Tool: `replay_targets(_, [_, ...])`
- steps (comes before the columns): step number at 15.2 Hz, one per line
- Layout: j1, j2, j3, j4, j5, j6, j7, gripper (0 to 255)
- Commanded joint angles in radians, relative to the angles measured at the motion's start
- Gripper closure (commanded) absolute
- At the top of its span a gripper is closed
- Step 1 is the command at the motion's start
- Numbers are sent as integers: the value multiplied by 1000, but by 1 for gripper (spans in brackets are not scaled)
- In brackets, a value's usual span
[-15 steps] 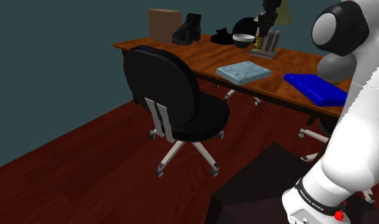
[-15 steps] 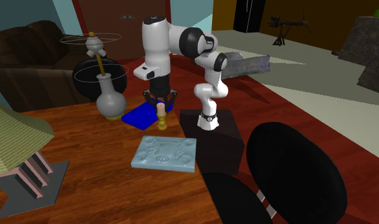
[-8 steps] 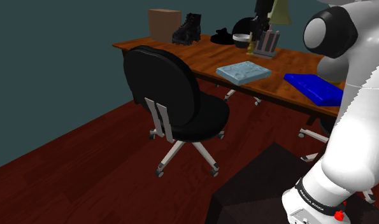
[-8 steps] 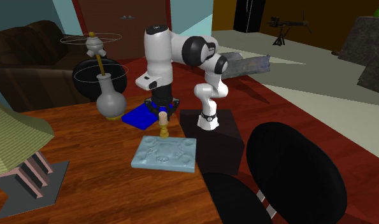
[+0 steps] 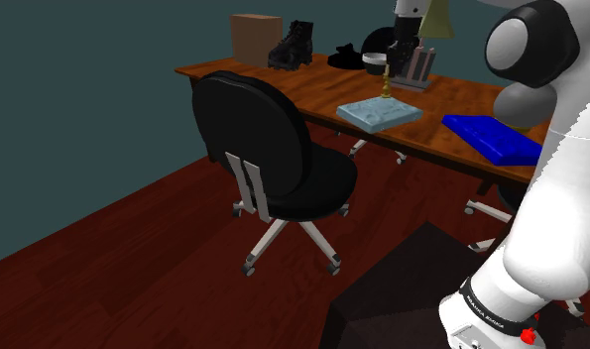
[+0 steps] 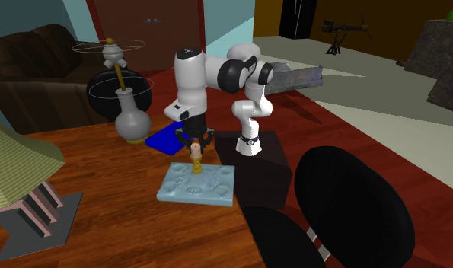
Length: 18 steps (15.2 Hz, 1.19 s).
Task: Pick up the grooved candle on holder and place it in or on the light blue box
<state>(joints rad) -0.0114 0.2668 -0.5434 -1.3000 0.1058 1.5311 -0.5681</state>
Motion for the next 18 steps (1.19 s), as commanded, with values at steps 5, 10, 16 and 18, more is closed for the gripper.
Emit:
replay_targets(5, [17, -27, 3, -114, -14, 90, 8, 255])
replay_targets(10, [17, -27, 3, -114, -14, 90, 8, 255])
replay_targets(16, [17, -27, 3, -114, -14, 90, 8, 0])
replay_targets(18, [17, -27, 3, -114, -14, 90, 8, 0])
